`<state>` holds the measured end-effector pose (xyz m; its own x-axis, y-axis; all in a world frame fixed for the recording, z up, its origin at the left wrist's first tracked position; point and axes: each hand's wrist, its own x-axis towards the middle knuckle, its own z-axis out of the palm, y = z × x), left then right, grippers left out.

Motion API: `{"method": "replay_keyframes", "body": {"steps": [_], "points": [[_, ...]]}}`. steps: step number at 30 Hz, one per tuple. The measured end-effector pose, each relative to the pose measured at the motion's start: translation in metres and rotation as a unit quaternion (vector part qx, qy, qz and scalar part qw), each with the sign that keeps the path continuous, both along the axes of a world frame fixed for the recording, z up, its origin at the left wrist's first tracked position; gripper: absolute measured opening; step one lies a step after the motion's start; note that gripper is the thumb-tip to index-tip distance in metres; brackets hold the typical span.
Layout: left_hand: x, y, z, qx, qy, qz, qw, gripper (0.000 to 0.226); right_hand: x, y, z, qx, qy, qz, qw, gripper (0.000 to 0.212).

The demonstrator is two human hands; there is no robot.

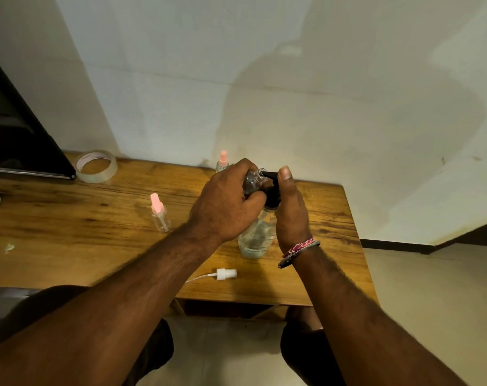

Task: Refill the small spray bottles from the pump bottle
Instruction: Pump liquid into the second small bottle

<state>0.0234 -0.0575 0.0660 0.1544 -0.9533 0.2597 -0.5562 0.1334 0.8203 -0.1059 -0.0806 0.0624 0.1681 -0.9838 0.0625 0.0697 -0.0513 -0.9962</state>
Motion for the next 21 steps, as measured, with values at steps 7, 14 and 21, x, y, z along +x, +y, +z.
{"method": "replay_keyframes", "body": {"steps": [7, 14, 21], "points": [[0.0009, 0.0000, 0.0000, 0.001, 0.003, -0.003, 1.000, 0.028, 0.0025, 0.0014, 0.0010, 0.003, 0.001, 0.000, 1.000, 0.055], [-0.0004, -0.0002, -0.0008, -0.001, -0.006, -0.005, 1.000, 0.031, 0.0013, -0.0014, -0.0010, 0.015, -0.003, -0.004, 1.000, 0.048], [0.0009, 0.0020, -0.0051, 0.005, -0.017, 0.000, 1.000, 0.032, 0.0016, -0.0050, -0.0040, 0.007, 0.009, -0.035, 0.999, 0.041]]}}
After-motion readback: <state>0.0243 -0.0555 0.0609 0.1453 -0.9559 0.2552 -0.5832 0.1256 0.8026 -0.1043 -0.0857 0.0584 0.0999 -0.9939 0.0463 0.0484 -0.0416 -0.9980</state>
